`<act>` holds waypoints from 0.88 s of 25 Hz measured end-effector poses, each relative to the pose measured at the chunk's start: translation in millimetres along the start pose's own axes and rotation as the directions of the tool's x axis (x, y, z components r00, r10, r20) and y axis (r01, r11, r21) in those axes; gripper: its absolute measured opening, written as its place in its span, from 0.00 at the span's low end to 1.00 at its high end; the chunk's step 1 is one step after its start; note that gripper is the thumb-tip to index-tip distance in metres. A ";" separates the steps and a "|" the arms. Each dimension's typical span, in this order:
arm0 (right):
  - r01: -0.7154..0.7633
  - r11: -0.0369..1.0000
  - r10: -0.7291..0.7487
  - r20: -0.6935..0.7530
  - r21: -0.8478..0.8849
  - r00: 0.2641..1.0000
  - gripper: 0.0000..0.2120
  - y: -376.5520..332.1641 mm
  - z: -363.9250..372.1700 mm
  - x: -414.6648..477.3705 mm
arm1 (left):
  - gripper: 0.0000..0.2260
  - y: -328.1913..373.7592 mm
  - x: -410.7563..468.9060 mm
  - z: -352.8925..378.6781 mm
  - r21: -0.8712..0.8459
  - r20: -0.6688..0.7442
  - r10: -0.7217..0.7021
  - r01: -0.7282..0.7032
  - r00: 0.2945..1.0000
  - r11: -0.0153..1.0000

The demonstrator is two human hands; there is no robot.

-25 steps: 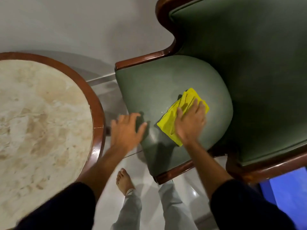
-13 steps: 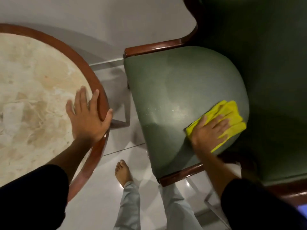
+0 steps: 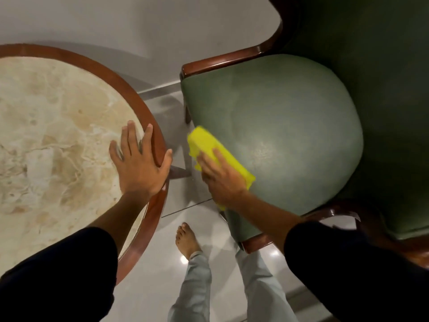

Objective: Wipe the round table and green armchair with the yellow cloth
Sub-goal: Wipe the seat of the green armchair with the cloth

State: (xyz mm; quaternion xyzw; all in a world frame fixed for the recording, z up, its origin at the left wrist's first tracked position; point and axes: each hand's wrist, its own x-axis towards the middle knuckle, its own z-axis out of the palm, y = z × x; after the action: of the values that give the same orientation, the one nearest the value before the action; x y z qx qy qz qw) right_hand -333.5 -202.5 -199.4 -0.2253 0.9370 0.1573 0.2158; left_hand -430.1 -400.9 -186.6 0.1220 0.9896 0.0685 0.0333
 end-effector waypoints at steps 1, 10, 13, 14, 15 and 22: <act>0.071 0.997 -0.070 0.023 -0.025 0.997 0.25 -13.6 11.8 -26.9 | 0.33 -0.3 0.6 -0.8 0.010 0.010 -0.004 0.004 1.000 1.000; -0.762 -0.121 0.931 0.340 0.636 0.136 0.28 82.0 43.0 -92.5 | 0.33 8.9 2.4 -15.5 0.008 0.139 -0.023 0.022 0.990 1.000; -0.748 -0.181 0.927 0.364 0.638 0.087 0.29 91.4 24.6 -46.9 | 0.32 20.4 3.1 -22.4 -0.014 0.175 -0.064 0.068 0.983 0.998; -0.747 0.000 0.930 0.274 0.664 0.243 0.30 93.2 16.1 -30.5 | 0.31 24.7 4.1 -25.1 -0.030 0.198 -0.080 0.088 0.977 0.996; -0.697 0.283 0.870 0.130 0.659 0.476 0.29 94.4 8.0 -16.4 | 0.30 29.7 6.3 -28.6 -0.051 0.221 -0.111 0.125 0.969 0.991; 0.221 0.911 -0.149 -0.223 0.348 0.963 0.26 133.6 -4.8 -71.1 | 0.20 84.2 12.4 -60.9 -0.117 0.097 0.129 -0.117 0.987 0.986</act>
State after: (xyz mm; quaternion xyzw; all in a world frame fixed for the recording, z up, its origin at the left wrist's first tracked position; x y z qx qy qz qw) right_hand -343.3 -65.8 -135.1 -0.2828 0.9404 -0.0654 0.1772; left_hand -427.2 -324.7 -114.9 0.1843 0.9718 0.1186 0.0874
